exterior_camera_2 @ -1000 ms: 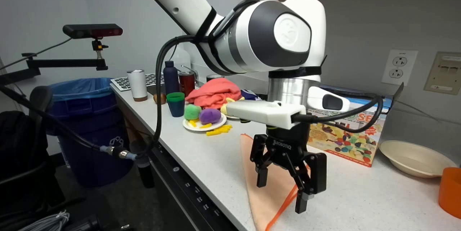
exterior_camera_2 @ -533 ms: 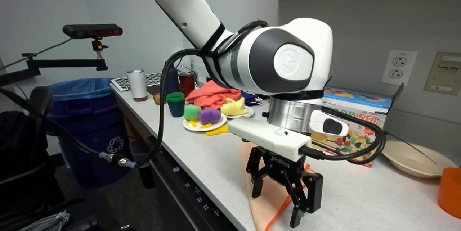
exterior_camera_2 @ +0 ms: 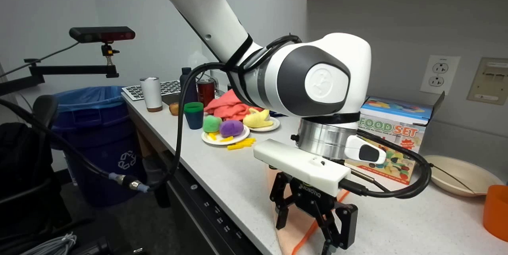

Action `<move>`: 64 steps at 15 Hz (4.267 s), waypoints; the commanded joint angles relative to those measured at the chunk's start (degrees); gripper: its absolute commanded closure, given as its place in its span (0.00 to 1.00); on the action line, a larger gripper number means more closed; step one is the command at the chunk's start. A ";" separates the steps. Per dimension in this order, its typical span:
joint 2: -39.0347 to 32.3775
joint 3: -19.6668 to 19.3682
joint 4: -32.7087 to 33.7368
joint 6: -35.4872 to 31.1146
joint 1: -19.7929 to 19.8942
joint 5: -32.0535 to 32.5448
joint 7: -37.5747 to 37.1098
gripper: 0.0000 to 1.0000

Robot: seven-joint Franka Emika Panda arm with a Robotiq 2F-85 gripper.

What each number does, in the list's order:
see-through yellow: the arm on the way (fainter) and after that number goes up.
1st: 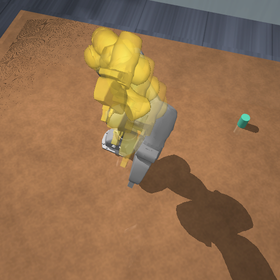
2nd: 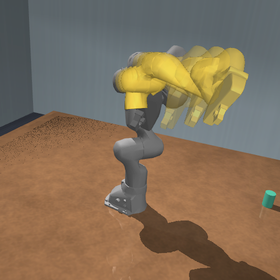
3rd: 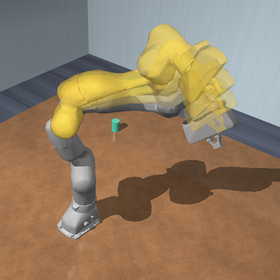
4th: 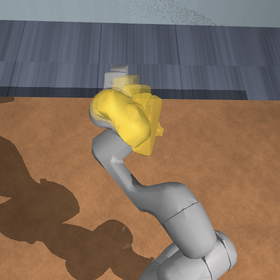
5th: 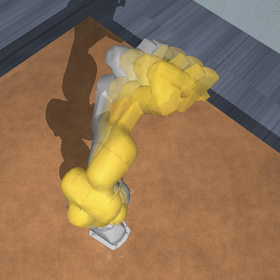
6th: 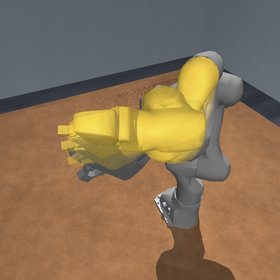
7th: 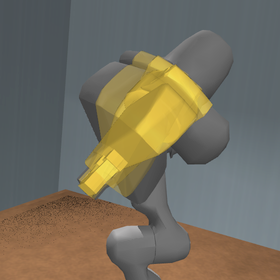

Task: Fold the towel diagonally three times

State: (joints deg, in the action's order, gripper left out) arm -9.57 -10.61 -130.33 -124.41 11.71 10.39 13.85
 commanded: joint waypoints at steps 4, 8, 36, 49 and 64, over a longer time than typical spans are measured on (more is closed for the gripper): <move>-0.44 -0.22 1.11 4.51 1.78 -1.84 6.69 0.00; 0.12 -0.16 0.50 6.59 2.02 -2.09 8.25 0.32; 14.70 10.12 -0.41 -2.84 -9.69 9.13 -7.07 0.99; 12.66 13.60 -5.07 -13.28 -13.23 9.65 -9.13 0.99; 0.95 13.21 2.80 -22.38 -15.83 16.28 -21.55 0.58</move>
State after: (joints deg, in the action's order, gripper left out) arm -7.10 3.96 -129.44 -144.89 -2.69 23.55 -4.36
